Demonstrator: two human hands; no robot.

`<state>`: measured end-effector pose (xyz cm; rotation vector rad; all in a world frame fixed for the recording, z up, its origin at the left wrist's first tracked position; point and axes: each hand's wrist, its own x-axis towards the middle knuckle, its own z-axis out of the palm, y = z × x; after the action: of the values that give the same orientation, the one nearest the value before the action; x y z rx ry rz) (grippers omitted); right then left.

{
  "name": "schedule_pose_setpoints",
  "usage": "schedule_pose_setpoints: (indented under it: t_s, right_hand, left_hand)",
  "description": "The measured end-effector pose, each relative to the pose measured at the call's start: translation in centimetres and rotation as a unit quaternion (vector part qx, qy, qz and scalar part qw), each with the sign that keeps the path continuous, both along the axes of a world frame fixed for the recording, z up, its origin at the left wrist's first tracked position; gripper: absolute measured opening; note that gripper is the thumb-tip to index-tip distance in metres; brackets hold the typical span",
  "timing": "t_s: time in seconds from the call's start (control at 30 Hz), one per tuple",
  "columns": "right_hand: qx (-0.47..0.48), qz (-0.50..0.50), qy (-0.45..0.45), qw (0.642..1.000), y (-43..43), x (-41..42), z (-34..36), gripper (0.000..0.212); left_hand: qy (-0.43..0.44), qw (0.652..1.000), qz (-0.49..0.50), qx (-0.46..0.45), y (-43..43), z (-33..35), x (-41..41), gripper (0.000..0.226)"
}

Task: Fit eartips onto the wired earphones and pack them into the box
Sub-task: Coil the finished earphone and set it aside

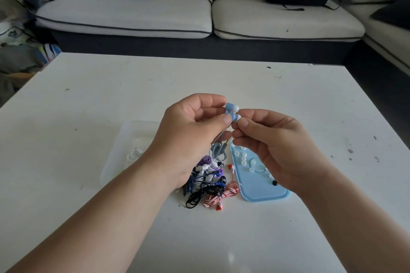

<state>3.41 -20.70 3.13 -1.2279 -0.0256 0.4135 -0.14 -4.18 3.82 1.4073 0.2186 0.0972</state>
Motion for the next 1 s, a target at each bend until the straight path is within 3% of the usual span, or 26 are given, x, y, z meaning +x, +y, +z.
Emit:
schedule_pose_setpoints:
  t_s: [0.3,0.67,1.0]
  right_hand:
    - [0.008,0.015,-0.015,1.0,-0.5,0.1,0.2,0.017]
    - [0.033,0.071,0.014,0.997,-1.0,0.1,0.2,0.027]
    - [0.01,0.071,-0.001,0.997,-1.1,0.0,0.0,0.016]
  left_hand:
    - [-0.008,1.0,-0.004,0.003,-0.1,0.1,0.1,0.025]
    - [0.002,0.997,-0.055,-0.062,0.3,0.5,-0.2,0.026]
    - [0.0,0.996,-0.051,-0.071,0.0,0.3,-0.3,0.024]
